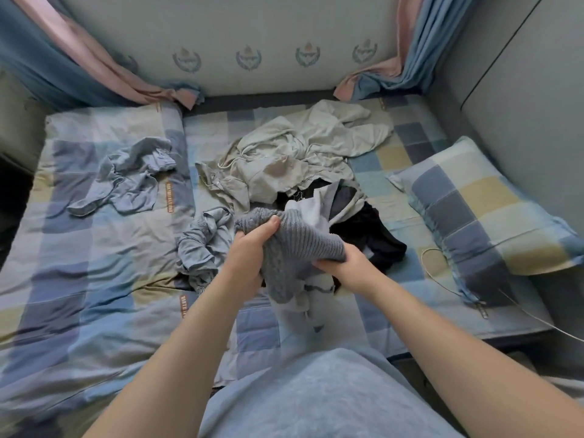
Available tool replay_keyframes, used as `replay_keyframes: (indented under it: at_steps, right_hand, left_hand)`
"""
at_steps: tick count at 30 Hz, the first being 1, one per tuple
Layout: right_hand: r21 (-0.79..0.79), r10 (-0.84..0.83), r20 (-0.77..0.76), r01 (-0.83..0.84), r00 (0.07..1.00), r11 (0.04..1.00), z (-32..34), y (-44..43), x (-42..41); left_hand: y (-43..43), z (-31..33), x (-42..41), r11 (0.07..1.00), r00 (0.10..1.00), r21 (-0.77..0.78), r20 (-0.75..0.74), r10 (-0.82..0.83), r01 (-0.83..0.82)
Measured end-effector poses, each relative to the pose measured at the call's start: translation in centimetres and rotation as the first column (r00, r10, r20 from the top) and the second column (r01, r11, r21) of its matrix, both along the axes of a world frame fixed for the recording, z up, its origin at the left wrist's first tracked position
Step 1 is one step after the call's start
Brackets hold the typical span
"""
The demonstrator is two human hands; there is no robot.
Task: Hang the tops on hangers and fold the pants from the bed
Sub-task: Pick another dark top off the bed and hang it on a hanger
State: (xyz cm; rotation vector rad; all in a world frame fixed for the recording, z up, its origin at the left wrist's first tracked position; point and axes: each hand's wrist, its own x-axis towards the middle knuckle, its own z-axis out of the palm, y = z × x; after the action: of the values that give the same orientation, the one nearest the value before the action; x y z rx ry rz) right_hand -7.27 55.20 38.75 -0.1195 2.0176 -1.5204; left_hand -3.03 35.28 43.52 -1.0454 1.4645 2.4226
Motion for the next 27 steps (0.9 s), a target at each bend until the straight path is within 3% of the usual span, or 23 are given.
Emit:
replay_keyframes:
  at_steps: [4, 7, 10, 13, 15, 19, 22, 24, 27]
  right_hand:
    - [0.079, 0.008, -0.094, -0.001, 0.996, 0.997, 1.4, -0.3, -0.3]
    - [0.108, -0.023, -0.122, 0.037, 0.992, 0.993, 3.4, -0.8, -0.6]
    - [0.049, -0.120, -0.098, 0.125, 0.988, 0.991, 5.9, -2.3, -0.9]
    - [-0.084, -0.239, 0.006, 0.239, 0.971, 0.967, 8.8, -3.7, -1.1]
    - [-0.165, -0.233, 0.062, 0.240, 0.971, 0.957, 10.9, -4.6, -1.2]
    - [-0.283, -0.167, 0.100, 0.189, 0.981, 0.940, 13.9, -6.0, -1.0]
    - [-0.346, -0.174, 0.067, 0.186, 0.982, 0.920, 14.2, -5.8, -1.1]
    - [-0.311, -0.161, -0.022, 0.146, 0.987, 0.939, 13.1, -4.6, -0.8]
    - [-0.100, -0.016, -0.132, 0.003, 0.991, 0.995, 10.1, -1.8, 0.5]
  left_hand:
    - [-1.9, 0.2, 0.2, 0.996, 0.998, -0.082, 0.039, -0.040, 0.043]
    - [-2.9, -0.2, 0.5, 0.943, 0.994, -0.329, 0.104, -0.023, 0.057]
    - [-2.6, 0.4, 1.9, 0.778, 0.998, -0.628, -0.029, -0.056, 0.025]
    - [-0.6, 1.4, 3.5, 0.602, 0.917, -0.785, -0.121, -0.380, 0.145]
    - [1.0, 1.3, 3.9, 0.526, 0.872, -0.834, -0.124, -0.474, 0.167]
    - [2.6, 1.4, 2.6, 0.592, 0.878, -0.784, -0.137, -0.458, 0.187]
    - [1.8, 1.5, 1.6, 0.664, 0.913, -0.744, -0.219, -0.345, 0.072]
    - [1.2, 1.4, 1.3, 0.753, 0.943, -0.657, -0.239, -0.231, 0.018]
    - [0.7, 1.3, 1.0, 0.888, 0.980, -0.445, -0.197, 0.028, -0.115]
